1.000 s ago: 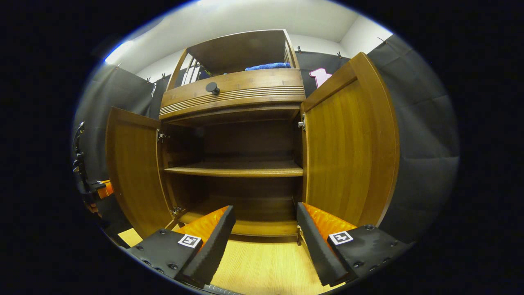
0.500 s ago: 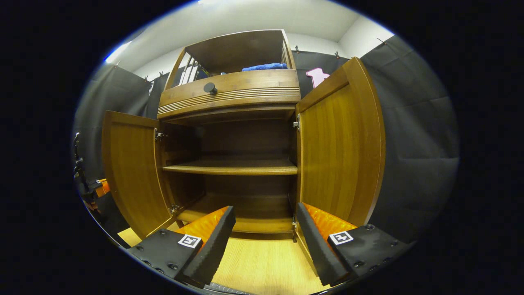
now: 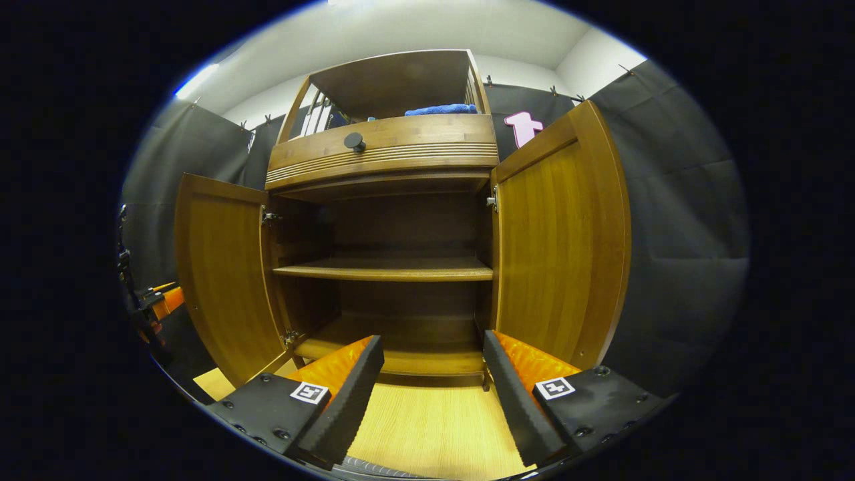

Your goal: Open the right door of the double-door shoe cabinet with the right hand, and open the left door with the left hand.

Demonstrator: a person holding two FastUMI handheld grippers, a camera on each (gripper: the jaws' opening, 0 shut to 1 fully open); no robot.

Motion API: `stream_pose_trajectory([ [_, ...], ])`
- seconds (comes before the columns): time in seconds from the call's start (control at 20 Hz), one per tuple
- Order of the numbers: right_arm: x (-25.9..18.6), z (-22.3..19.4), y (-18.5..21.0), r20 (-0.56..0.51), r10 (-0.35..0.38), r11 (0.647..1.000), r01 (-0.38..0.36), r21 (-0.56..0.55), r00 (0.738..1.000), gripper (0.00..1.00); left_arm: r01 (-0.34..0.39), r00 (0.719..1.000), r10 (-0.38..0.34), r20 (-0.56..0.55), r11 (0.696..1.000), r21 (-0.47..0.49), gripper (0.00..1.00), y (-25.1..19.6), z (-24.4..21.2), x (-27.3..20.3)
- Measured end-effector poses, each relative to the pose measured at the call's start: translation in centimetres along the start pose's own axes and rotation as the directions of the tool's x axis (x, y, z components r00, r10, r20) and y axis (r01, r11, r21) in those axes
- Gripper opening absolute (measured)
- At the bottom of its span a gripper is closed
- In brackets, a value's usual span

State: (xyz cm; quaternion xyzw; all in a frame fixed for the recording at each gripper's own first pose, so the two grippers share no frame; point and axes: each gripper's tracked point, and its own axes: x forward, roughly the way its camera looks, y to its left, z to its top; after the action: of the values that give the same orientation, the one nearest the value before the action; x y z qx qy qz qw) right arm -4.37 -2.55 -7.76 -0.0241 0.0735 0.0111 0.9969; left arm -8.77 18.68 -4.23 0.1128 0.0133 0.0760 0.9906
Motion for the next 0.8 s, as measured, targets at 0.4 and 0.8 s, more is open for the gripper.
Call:
stream_pose_trajectory([
  [0.4, 0.3, -0.1, 0.0, 0.012, 0.033, 0.998, -0.033, 0.046, 0.999, 0.97, 0.013, 1.0, -0.014, -0.018, 0.998, -0.06, 0.66, -4.4, 2.9, -3.8],
  [0.8, -0.3, 0.9, -2.5, 0.048, -0.039, 0.998, 0.036, 0.048, 0.998, 0.98, 0.196, 0.976, -0.213, -0.047, 0.95, -0.242, 0.92, -14.2, 3.8, -0.6],
])
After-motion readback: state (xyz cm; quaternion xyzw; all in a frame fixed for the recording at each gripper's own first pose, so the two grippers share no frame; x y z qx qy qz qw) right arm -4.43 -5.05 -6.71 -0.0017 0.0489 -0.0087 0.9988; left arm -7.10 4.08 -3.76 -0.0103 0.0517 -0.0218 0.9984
